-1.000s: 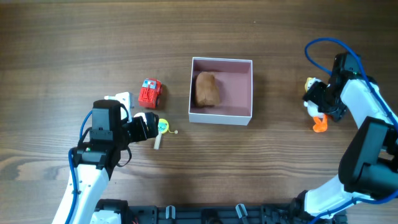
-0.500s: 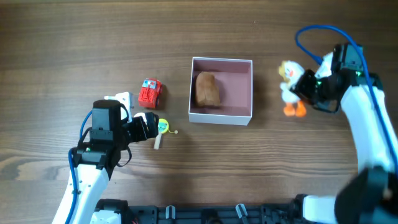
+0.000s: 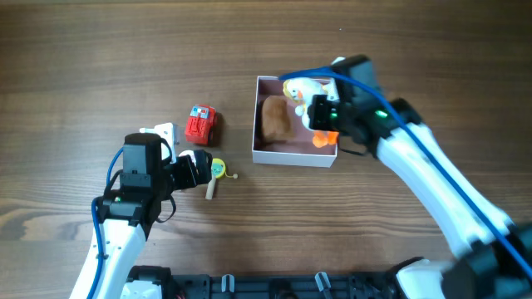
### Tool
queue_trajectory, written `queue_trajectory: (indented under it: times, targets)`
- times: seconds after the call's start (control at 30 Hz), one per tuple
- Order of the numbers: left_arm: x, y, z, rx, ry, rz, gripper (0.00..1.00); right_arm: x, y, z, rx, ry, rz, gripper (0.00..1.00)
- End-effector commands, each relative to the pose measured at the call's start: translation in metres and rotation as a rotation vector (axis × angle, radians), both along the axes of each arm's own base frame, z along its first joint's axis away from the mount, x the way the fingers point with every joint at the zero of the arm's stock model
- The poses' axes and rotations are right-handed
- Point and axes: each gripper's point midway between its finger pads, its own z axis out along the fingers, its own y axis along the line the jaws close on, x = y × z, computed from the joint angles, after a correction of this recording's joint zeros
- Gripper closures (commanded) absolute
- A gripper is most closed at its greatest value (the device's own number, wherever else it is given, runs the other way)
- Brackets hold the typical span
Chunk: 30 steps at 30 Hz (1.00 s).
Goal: Pack container
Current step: 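Reach the right gripper to the white duck plush and grasp it, then lower the duck into the box, release, and lift the right gripper away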
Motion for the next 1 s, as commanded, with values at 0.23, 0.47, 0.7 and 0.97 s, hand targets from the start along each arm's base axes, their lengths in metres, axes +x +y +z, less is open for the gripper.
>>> queue_trajectory:
  times: [0.23, 0.47, 0.7, 0.97]
  targets:
    - [0.005, -0.001, 0.008, -0.014, -0.016, 0.001, 0.0, 0.024, -0.01, -0.084, -0.156, 0.091, -0.025, 0.57]
    - [0.005, -0.001, 0.008, -0.014, -0.016, 0.001, 0.0, 0.031, -0.006, 0.001, -0.097, -0.108, 0.015, 0.32]
    - [0.005, -0.001, 0.008, -0.014, -0.016, 0.001, 0.0, 0.01, -0.025, 0.094, -0.054, -0.308, -0.033, 0.52]
    - [0.005, -0.001, 0.008, -0.014, -0.016, 0.001, 0.0, 0.007, -0.053, 0.065, -0.215, -0.227, -0.085, 0.6]
